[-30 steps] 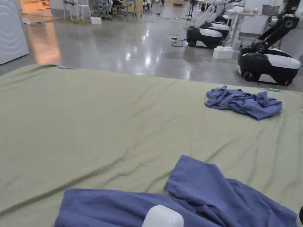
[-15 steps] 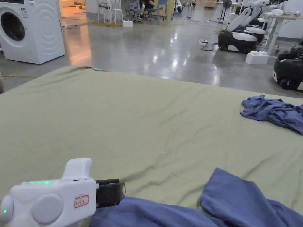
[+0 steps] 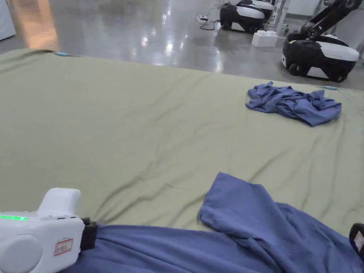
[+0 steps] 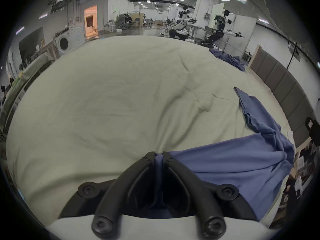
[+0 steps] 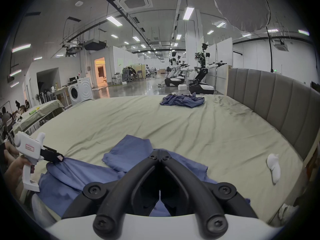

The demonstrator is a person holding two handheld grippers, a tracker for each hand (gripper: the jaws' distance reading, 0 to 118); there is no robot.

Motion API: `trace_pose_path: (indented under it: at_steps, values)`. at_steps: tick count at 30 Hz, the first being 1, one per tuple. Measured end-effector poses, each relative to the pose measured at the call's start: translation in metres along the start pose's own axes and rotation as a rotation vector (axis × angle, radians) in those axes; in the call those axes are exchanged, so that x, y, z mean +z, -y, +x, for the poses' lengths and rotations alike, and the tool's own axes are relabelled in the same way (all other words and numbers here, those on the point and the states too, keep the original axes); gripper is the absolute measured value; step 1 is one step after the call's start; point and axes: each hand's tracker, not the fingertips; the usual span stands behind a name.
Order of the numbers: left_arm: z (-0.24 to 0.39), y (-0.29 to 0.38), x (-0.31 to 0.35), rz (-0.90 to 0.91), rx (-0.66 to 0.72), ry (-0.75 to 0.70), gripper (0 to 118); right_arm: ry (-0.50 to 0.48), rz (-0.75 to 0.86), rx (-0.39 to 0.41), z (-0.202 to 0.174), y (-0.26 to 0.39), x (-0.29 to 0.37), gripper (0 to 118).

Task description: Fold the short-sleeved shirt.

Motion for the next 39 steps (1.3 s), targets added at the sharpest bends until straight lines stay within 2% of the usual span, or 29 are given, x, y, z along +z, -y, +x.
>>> trace_pose_path:
  at_steps: [4, 7, 8, 10, 11, 13, 14, 18, 20, 22, 23, 25, 26, 27, 28, 30, 31, 33, 34, 39]
  values:
    - [-0.002, 0.002, -0.004, 0.003, 0.04, 0.002, 8, 0.006, -0.036, 0.006, 0.027, -0.02, -0.031, 2]
    - [0.01, 0.0, 0.011, 0.032, 0.0, -0.031, 8, -0.028, -0.116, -0.053, 0.052, -0.031, -0.067, 5]
    - [0.016, 0.001, 0.019, 0.072, -0.037, -0.041, 8, -0.049, -0.169, -0.079, 0.059, -0.033, -0.082, 17]
    - [0.023, 0.002, 0.029, 0.087, -0.063, -0.032, 8, -0.089, -0.264, -0.112, 0.071, -0.031, -0.112, 29]
    - [0.024, 0.004, 0.031, 0.088, -0.045, -0.008, 8, -0.074, -0.317, -0.133, 0.074, -0.028, -0.126, 36]
    - [0.023, 0.005, 0.031, 0.051, 0.02, 0.045, 8, -0.097, -0.385, -0.149, 0.075, -0.02, -0.149, 68]
    - [0.021, 0.007, 0.031, 0.046, 0.056, 0.073, 8, -0.119, -0.419, -0.145, 0.073, -0.016, -0.161, 76]
    - [0.017, 0.008, 0.028, 0.04, 0.07, 0.049, 8, -0.164, -0.502, -0.037, 0.053, -0.011, -0.195, 79]
    - [0.018, 0.008, 0.027, 0.032, 0.045, 0.026, 8, -0.17, -0.532, 0.046, 0.041, -0.009, -0.212, 79]
    - [0.018, 0.007, 0.025, 0.023, 0.024, 0.024, 8, -0.107, -0.579, 0.117, 0.031, -0.006, -0.228, 79]
    - [0.018, 0.007, 0.024, 0.021, 0.02, 0.026, 8, -0.073, -0.605, 0.143, 0.027, -0.003, -0.236, 79]
    - [0.018, 0.007, 0.022, 0.012, 0.018, 0.027, 8, -0.085, -0.63, 0.144, 0.023, -0.001, -0.239, 76]
    - [0.019, 0.008, 0.022, 0.009, 0.017, 0.025, 8, -0.059, -0.623, 0.174, 0.017, -0.007, -0.232, 70]
    - [0.02, 0.008, 0.022, 0.006, 0.018, 0.022, 8, -0.044, -0.618, 0.208, 0.013, -0.012, -0.226, 29]
    - [0.02, 0.008, 0.022, 0.007, 0.019, 0.023, 8, -0.009, -0.599, 0.257, 0.01, -0.014, -0.22, 3]
    - [0.02, 0.005, 0.026, 0.015, 0.026, 0.036, 8, -0.038, -0.591, 0.236, 0.01, -0.015, -0.207, 3]
    - [0.02, 0.002, 0.031, 0.024, 0.031, 0.047, 8, -0.047, -0.563, 0.197, 0.014, -0.021, -0.197, 3]
    - [0.019, -0.004, 0.044, 0.062, 0.03, 0.061, 8, -0.129, -0.54, 0.037, 0.026, -0.032, -0.173, 3]
    - [0.018, -0.009, 0.053, 0.091, 0.027, 0.067, 8, -0.137, -0.495, -0.005, 0.033, -0.041, -0.158, 3]
    - [0.011, -0.041, 0.104, 0.231, 0.062, 0.128, 8, -0.073, -0.261, -0.012, 0.056, -0.089, -0.074, 3]
